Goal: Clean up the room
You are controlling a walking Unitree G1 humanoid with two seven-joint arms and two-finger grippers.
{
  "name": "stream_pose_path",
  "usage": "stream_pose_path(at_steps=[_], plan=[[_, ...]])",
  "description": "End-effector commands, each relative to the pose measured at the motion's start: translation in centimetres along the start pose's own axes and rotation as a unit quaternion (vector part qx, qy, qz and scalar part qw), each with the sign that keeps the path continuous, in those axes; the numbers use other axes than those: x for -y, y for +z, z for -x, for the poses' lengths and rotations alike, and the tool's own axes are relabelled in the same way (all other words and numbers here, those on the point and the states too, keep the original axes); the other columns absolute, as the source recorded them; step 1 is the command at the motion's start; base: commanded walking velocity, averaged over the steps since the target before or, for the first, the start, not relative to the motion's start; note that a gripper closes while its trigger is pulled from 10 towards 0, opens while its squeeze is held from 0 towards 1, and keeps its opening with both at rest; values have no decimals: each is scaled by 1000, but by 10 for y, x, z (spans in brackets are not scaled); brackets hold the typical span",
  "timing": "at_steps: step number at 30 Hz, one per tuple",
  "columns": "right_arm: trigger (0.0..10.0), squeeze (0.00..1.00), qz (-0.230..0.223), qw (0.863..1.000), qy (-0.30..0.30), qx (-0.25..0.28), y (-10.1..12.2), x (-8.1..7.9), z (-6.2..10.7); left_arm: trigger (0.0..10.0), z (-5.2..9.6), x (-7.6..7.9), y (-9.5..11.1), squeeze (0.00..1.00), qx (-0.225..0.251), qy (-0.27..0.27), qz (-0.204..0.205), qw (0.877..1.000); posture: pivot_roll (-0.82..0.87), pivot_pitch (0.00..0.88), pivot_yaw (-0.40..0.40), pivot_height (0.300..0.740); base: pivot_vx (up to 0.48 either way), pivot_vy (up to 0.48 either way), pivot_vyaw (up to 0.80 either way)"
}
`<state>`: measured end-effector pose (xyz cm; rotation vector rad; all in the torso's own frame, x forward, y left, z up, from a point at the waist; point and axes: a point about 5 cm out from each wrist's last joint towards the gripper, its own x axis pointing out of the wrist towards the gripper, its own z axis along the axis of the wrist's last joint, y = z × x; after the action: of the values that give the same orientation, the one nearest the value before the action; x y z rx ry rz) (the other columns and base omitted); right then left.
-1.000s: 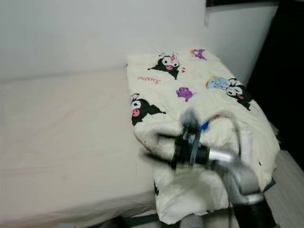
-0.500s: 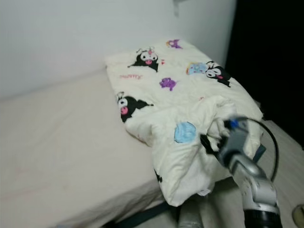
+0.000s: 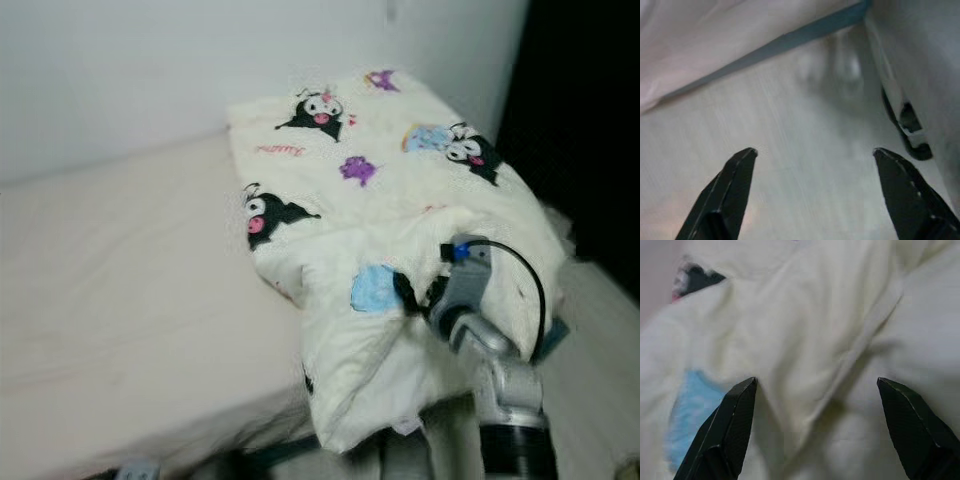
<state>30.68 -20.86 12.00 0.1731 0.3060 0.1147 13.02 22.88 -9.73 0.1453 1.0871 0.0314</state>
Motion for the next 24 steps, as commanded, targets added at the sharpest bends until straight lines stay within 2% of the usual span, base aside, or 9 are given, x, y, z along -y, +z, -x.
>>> stream_pose_path(at_steps=[1, 10, 13, 17, 18, 24], plan=[[10000, 0, -1, 1000, 21, 0, -4, -15, -5, 10000, 2, 3, -13, 0, -21, -4, -1, 1000, -179, 129, 101, 577, 0, 0, 0], [10000, 0, -10, 1000, 26, -14, -13, -18, -8, 10000, 2, 2, -11, 0, -19, -4, -5, 1000, -180, 128, 106, 577, 0, 0, 0], [10000, 0, -11, 997, 57, -50, -26, -27, -8, 10000, 1, 3, -10, 0, -18, -4, -7, 1000, -181, 128, 104, 577, 0, 0, 0], [10000, 0, -18, 995, 71, -74, -36, -32, -8, 10000, 1, 3, -9, 0, -17, -5, -7, 1000, -180, 127, 101, 577, 0, 0, 0], [10000, 0, -51, 992, 77, -81, -43, -35, -8, 10000, 1, 3, -9, 0, -16, -5, -8, 1000, -178, 127, 101, 577, 0, 0, 0], [10000, 0, -77, 992, 64, -78, -48, -32, -11, 10000, 1, 3, -9, 0, -15, -5, -9, 1000, -182, 127, 101, 577, 0, 0, 0]])
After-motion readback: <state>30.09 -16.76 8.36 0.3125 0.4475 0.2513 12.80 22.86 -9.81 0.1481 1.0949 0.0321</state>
